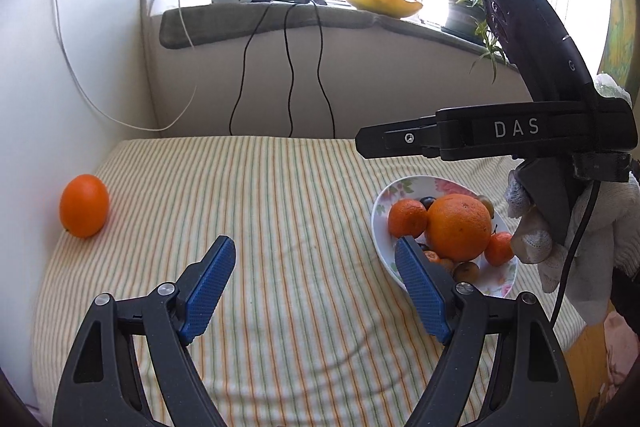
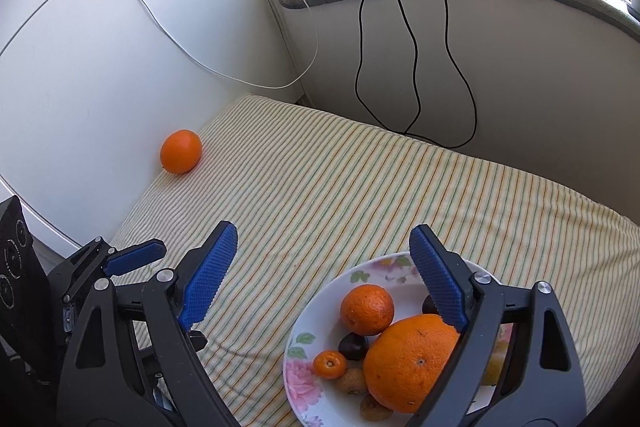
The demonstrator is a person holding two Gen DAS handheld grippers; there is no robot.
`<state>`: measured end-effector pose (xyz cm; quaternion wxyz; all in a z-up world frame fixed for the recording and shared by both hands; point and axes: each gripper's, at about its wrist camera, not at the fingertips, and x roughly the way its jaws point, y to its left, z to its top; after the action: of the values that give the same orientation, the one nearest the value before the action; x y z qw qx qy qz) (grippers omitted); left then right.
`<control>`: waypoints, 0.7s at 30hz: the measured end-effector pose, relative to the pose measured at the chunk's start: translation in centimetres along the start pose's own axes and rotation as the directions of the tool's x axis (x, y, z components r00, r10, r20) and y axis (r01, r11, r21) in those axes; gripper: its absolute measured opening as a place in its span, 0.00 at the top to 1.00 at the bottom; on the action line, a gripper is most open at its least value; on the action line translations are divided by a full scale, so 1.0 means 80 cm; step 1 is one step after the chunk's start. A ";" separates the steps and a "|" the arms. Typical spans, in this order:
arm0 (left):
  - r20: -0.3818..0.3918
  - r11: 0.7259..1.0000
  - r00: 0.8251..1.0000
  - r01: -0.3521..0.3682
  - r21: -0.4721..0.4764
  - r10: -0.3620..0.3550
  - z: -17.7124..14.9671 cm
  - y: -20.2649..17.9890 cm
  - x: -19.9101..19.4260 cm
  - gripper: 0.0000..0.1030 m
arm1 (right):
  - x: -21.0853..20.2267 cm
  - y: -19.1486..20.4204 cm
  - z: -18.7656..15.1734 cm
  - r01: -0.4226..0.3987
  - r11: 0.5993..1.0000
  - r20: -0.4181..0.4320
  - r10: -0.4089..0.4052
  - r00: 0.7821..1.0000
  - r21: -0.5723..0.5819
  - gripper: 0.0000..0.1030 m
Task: Organize fruits
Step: 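Move both open tools away from the plate toward the lone large orange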
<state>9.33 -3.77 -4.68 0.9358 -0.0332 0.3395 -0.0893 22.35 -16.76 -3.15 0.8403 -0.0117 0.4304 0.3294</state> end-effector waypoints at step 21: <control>0.052 0.957 0.986 -0.143 -0.252 0.161 -0.024 0.150 -0.006 0.20 | 0.086 0.083 0.054 -0.169 0.985 -0.045 0.167 0.985 -0.038 0.12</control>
<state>9.47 8.10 -7.29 0.9401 -0.1264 0.3155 0.0272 24.57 -6.51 -3.73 0.8000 0.0005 0.4401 0.4077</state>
